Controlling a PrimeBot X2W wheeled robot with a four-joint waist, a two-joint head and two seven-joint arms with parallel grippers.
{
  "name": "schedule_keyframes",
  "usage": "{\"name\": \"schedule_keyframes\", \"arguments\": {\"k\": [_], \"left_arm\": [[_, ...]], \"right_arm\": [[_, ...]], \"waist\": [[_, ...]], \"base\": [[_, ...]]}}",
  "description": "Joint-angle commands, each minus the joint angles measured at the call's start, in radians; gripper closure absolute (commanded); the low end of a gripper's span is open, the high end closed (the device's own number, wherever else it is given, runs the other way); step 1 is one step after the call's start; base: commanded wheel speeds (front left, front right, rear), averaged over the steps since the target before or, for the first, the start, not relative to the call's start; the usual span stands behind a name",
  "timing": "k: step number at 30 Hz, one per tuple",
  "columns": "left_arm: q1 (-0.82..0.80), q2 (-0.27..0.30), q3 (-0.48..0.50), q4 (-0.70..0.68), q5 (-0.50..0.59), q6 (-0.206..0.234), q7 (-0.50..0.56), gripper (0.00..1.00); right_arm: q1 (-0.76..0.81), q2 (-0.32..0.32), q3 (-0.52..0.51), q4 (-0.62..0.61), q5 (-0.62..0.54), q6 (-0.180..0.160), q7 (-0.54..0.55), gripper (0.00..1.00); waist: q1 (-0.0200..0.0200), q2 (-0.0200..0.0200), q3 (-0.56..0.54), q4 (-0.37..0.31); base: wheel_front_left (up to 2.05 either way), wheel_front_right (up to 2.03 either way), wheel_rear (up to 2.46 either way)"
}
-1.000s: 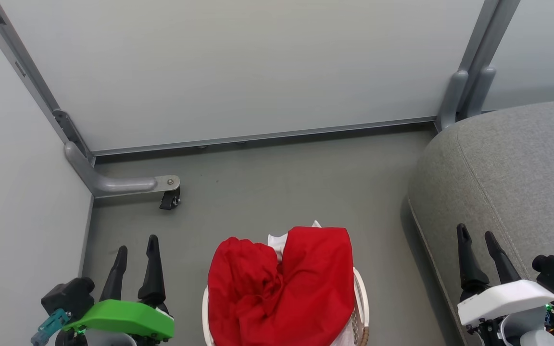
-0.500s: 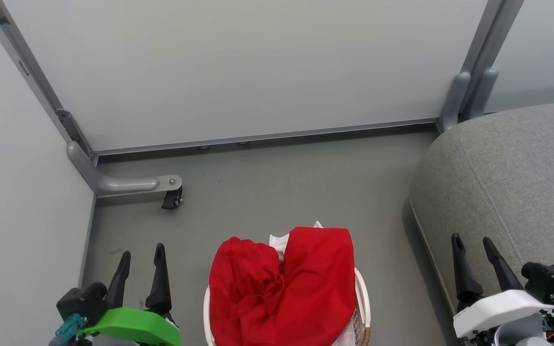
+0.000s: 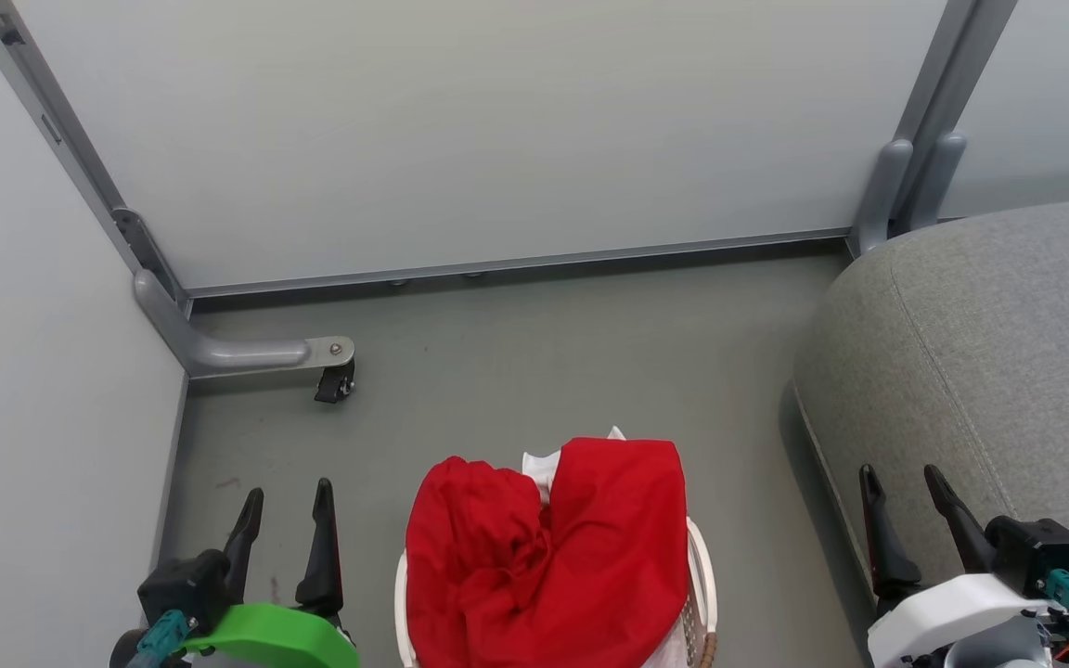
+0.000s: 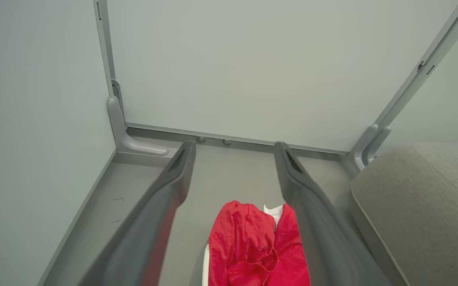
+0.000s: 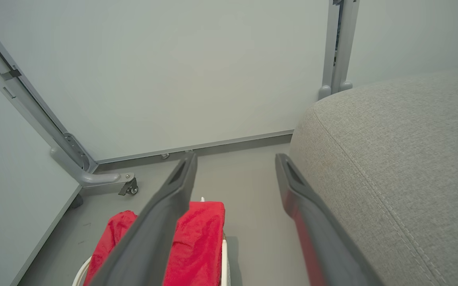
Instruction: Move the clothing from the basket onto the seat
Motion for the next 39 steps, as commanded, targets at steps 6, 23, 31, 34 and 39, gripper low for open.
{"name": "schedule_keyframes", "arguments": {"k": [6,23,31,34,39], "left_arm": [[0.010,0.007,-0.007,0.012,0.060,-0.001,-0.020,0.00],[0.016,0.008,-0.016,0.047,0.156,-0.002,-0.050,0.00],[0.013,0.009,-0.017,0.054,0.160,-0.002,-0.052,0.00],[0.013,0.009,-0.017,0.054,0.160,-0.003,-0.052,0.00],[0.014,0.009,-0.017,0.054,0.161,-0.003,-0.052,0.00]], "right_arm": [[0.012,-0.006,0.003,-0.003,-0.064,0.000,-0.022,0.00],[0.027,-0.008,0.013,-0.011,-0.181,0.000,-0.053,0.00],[0.028,-0.008,0.012,-0.007,-0.187,0.000,-0.054,0.00],[0.028,-0.008,0.012,-0.007,-0.186,0.000,-0.054,0.00],[0.029,-0.008,0.013,-0.007,-0.186,0.000,-0.054,0.00]], "waist": [[0.0000,-0.0001,0.002,0.002],[0.0000,-0.0001,0.006,0.007],[0.0000,-0.0001,0.008,0.008],[0.0000,-0.0001,0.008,0.008],[0.0000,-0.0001,0.009,0.007]], "base": [[0.00,0.00,0.00],[0.00,0.00,0.00],[0.00,0.00,0.00],[0.00,0.00,0.00],[0.00,0.00,0.00]]}}
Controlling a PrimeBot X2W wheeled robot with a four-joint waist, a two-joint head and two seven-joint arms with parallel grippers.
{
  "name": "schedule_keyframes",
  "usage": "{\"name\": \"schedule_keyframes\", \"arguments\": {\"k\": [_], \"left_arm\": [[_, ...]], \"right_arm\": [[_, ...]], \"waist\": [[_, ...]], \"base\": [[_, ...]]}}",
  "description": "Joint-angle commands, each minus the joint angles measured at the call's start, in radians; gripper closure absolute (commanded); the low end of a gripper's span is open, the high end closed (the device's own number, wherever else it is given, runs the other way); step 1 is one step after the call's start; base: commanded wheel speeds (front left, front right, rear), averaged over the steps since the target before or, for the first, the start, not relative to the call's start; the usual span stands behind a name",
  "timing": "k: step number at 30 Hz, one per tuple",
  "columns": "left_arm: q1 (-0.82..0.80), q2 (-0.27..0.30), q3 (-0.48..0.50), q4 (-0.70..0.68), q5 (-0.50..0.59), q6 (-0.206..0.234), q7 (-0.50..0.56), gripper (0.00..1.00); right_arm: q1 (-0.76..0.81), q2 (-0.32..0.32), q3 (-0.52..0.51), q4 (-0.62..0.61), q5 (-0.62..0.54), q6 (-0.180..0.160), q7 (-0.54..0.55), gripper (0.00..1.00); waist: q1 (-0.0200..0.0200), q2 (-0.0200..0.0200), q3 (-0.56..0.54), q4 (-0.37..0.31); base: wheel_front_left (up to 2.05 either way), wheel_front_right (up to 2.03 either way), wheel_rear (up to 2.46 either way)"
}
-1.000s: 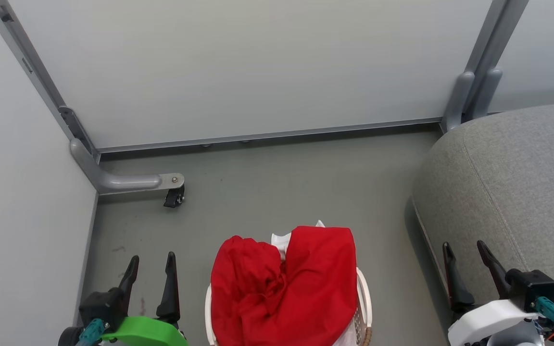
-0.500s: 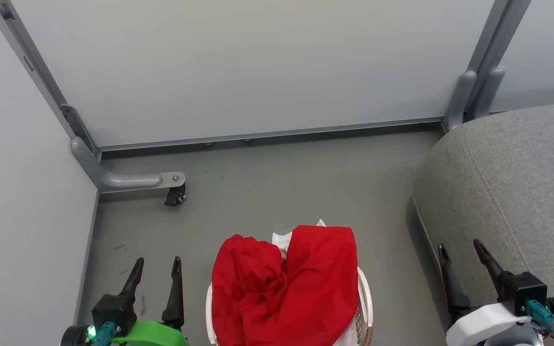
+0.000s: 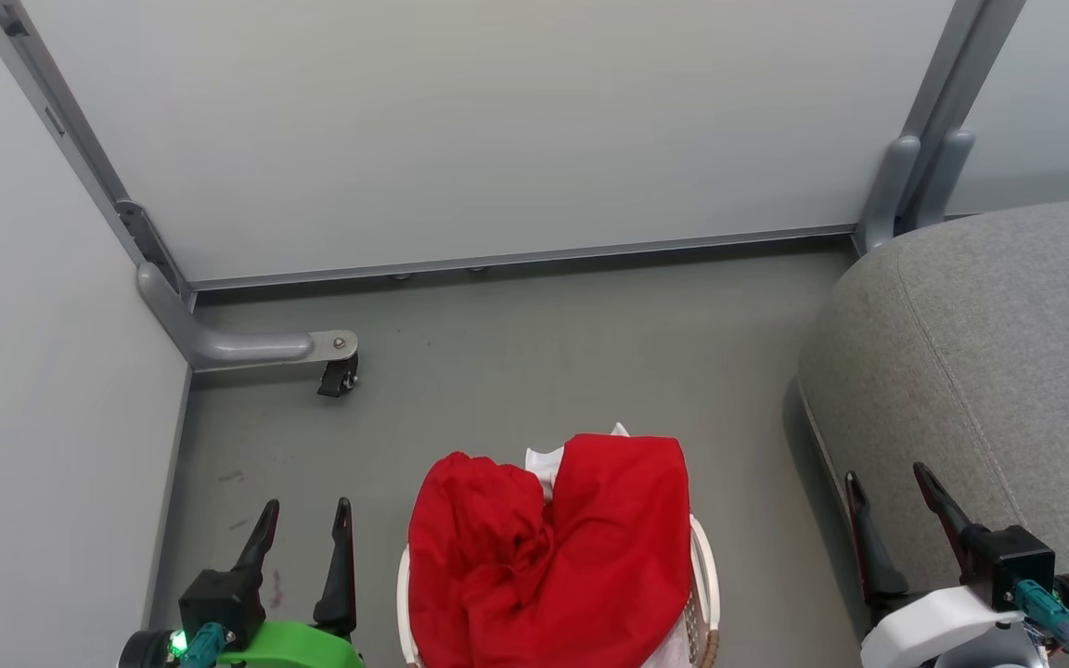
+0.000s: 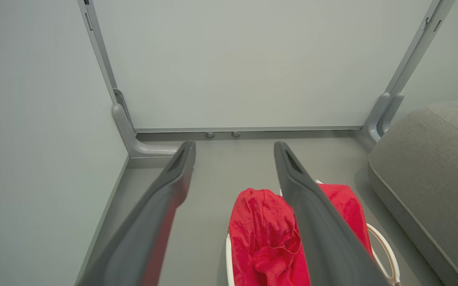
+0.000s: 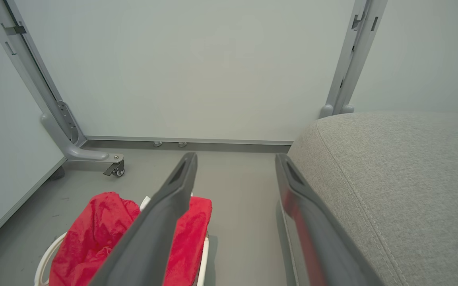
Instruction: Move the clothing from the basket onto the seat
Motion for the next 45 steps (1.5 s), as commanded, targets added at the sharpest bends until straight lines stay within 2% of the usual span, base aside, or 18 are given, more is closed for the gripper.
{"name": "schedule_keyframes", "arguments": {"k": [1,18,25,36,45], "left_arm": [[0.011,0.007,-0.001,0.000,0.004,-0.003,-0.004,0.00],[-0.005,0.007,-0.004,0.001,0.003,-0.002,-0.004,0.00],[-0.068,0.006,-0.014,0.010,0.035,-0.005,-0.004,0.00],[-0.318,0.014,-0.038,0.148,0.095,-0.007,-0.003,0.00],[-0.566,0.054,-0.050,0.386,0.127,-0.007,-0.003,0.00]], "right_arm": [[0.018,-0.006,0.002,-0.001,-0.002,0.000,-0.005,0.00],[0.005,-0.006,0.003,0.002,-0.002,0.000,-0.005,0.00],[-0.033,-0.006,0.008,-0.012,-0.005,0.000,-0.005,0.00],[-0.158,-0.005,0.030,-0.043,0.007,0.000,-0.005,0.00],[-0.294,-0.004,0.084,-0.066,0.058,0.000,-0.005,0.00]], "waist": [[0.0000,0.0000,0.000,0.000],[0.0000,0.0000,0.012,-0.005],[0.0000,0.0000,0.070,-0.022],[0.0000,0.0000,0.283,-0.093],[0.0000,0.0000,0.497,-0.198]], "base": [[0.00,0.00,0.00],[0.00,0.00,0.00],[0.00,0.00,0.00],[0.00,0.00,0.00],[0.00,0.00,0.00]]}}
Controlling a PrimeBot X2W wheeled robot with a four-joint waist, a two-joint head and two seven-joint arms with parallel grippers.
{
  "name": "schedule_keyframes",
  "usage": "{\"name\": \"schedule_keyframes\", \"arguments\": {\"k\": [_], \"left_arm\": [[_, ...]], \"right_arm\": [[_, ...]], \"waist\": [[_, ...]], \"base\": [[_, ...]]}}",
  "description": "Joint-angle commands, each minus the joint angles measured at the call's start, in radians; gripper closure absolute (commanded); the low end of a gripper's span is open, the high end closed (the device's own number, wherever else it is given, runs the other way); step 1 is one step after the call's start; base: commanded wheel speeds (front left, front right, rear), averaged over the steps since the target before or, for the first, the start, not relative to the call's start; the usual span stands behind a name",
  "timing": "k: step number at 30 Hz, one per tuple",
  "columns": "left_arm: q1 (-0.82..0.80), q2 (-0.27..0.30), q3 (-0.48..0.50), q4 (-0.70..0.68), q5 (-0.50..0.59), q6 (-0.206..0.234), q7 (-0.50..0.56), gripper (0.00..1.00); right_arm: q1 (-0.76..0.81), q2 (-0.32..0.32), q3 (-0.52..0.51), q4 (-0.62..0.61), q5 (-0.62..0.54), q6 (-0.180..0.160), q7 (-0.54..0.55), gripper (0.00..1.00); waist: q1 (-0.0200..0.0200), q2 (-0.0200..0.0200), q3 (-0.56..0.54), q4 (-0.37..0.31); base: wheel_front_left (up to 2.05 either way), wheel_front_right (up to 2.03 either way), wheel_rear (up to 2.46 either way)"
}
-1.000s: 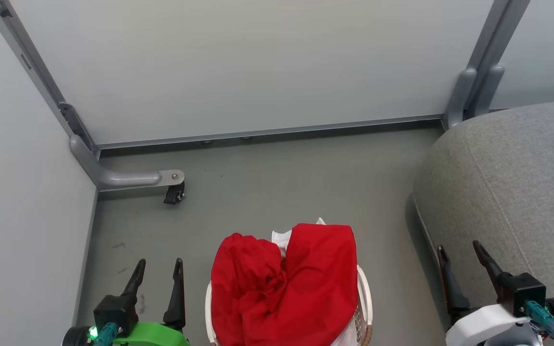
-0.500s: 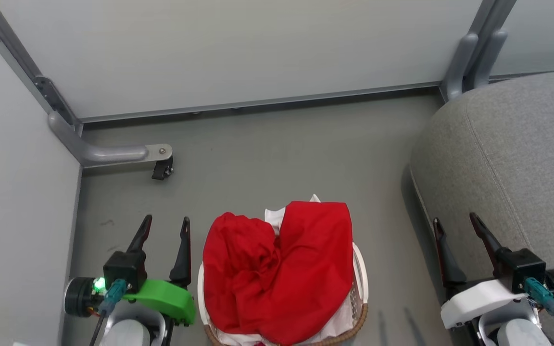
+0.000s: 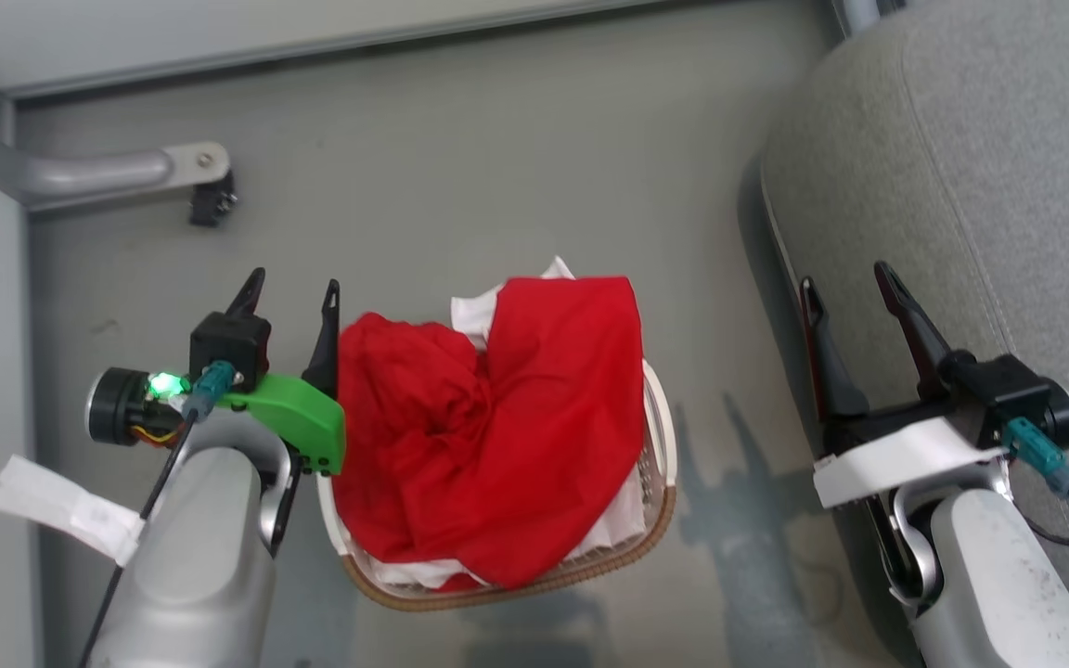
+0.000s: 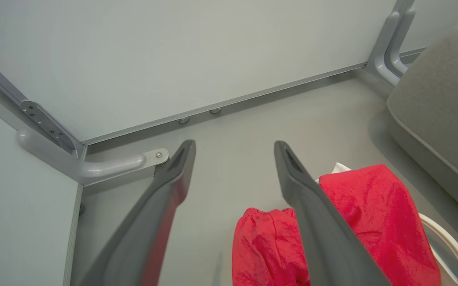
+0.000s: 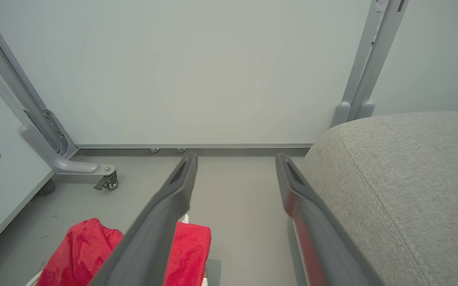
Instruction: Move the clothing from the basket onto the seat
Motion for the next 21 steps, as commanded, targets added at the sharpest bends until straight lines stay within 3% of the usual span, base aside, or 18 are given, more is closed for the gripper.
{"name": "schedule_keyframes", "arguments": {"k": [1,11,21], "left_arm": [[-0.044,0.021,-0.002,0.037,0.008,-0.002,0.000,0.00],[-0.197,0.078,-0.017,0.282,0.026,0.003,0.006,0.00],[-0.275,0.116,-0.030,0.427,0.016,0.009,0.049,0.00]], "right_arm": [[-0.027,-0.003,0.009,-0.007,0.012,0.000,-0.004,0.00],[-0.090,-0.002,0.062,-0.022,0.085,0.000,-0.004,0.00],[-0.100,-0.003,0.088,-0.028,0.129,0.000,-0.004,0.00]], "waist": [[-0.0001,0.0000,0.158,-0.107],[-0.0001,0.0000,0.306,-0.206],[-0.0001,0.0000,0.364,-0.257]], "base": [[0.00,0.00,0.00],[0.00,0.00,0.00],[0.00,0.00,0.00]]}}
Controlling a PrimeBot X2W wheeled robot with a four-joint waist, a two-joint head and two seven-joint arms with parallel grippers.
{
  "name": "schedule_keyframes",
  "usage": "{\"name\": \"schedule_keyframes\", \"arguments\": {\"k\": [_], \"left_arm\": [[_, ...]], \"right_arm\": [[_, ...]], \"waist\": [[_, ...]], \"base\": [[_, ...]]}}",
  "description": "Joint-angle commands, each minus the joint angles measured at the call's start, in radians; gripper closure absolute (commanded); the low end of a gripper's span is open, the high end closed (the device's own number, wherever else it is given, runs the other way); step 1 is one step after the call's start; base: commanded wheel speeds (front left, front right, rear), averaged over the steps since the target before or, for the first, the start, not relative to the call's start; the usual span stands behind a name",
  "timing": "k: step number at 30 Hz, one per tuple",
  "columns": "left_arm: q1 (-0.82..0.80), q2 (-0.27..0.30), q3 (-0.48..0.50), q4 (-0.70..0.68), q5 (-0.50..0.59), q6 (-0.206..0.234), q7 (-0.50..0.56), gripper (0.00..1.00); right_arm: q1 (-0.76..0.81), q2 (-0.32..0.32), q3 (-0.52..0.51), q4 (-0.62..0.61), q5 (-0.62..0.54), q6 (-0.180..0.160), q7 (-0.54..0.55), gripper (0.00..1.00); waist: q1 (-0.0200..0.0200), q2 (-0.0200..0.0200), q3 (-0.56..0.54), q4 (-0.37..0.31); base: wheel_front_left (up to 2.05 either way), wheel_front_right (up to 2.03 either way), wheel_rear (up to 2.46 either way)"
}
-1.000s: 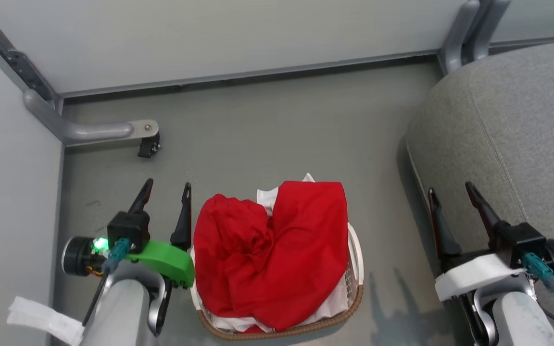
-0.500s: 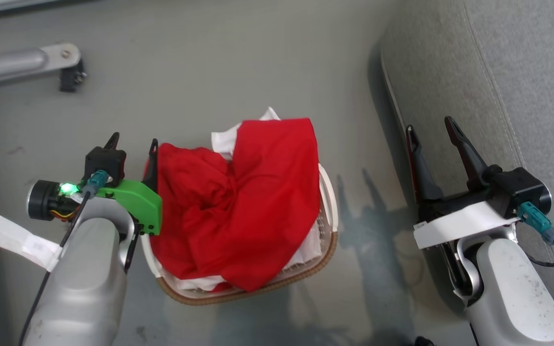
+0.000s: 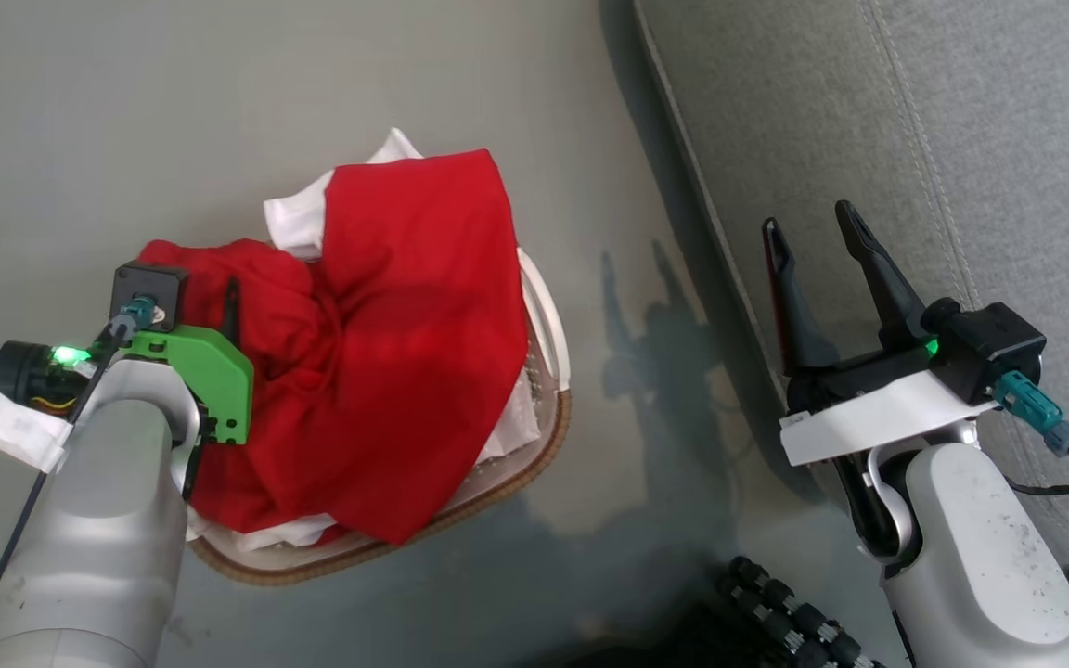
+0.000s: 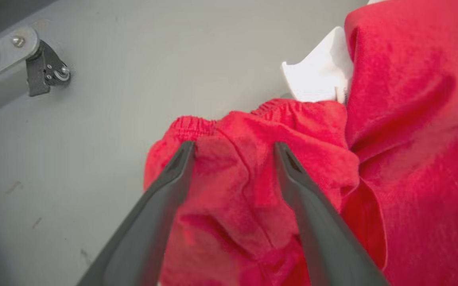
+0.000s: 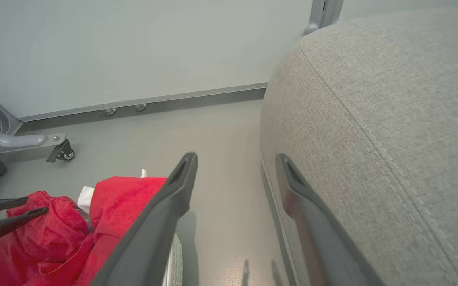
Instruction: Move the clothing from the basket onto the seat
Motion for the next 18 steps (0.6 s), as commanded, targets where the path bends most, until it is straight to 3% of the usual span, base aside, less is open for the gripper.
{"name": "schedule_keyframes", "arguments": {"k": [1,8,10,12,18], "left_arm": [[-0.025,0.020,0.004,0.022,-0.005,0.012,0.004,0.00],[-0.028,0.024,0.013,0.075,-0.035,0.021,0.022,0.02],[-0.026,0.021,0.013,0.081,-0.042,0.019,0.020,0.60],[-0.021,0.011,0.011,0.086,-0.050,0.015,0.014,1.00],[-0.009,-0.001,0.000,0.091,-0.058,0.011,-0.007,1.00]], "right_arm": [[-0.006,-0.002,0.007,-0.004,0.009,0.000,-0.005,0.00],[-0.002,-0.002,0.016,0.000,0.023,0.000,-0.005,0.00],[-0.001,-0.002,0.015,0.002,0.021,0.000,-0.005,0.00],[0.002,-0.002,0.013,0.005,0.017,0.000,-0.005,0.00],[0.008,-0.002,0.009,0.012,0.006,0.000,-0.005,0.00]], "waist": [[-0.0002,0.0000,0.045,-0.049],[-0.0002,0.0000,0.039,-0.054],[-0.0002,0.0000,0.034,-0.052],[-0.0002,0.0000,0.026,-0.048],[-0.0002,0.0000,0.000,-0.034]], "base": [[0.00,0.00,0.00],[0.00,0.00,0.00],[0.00,0.00,0.00],[0.00,0.00,0.00],[0.00,0.00,0.00]]}}
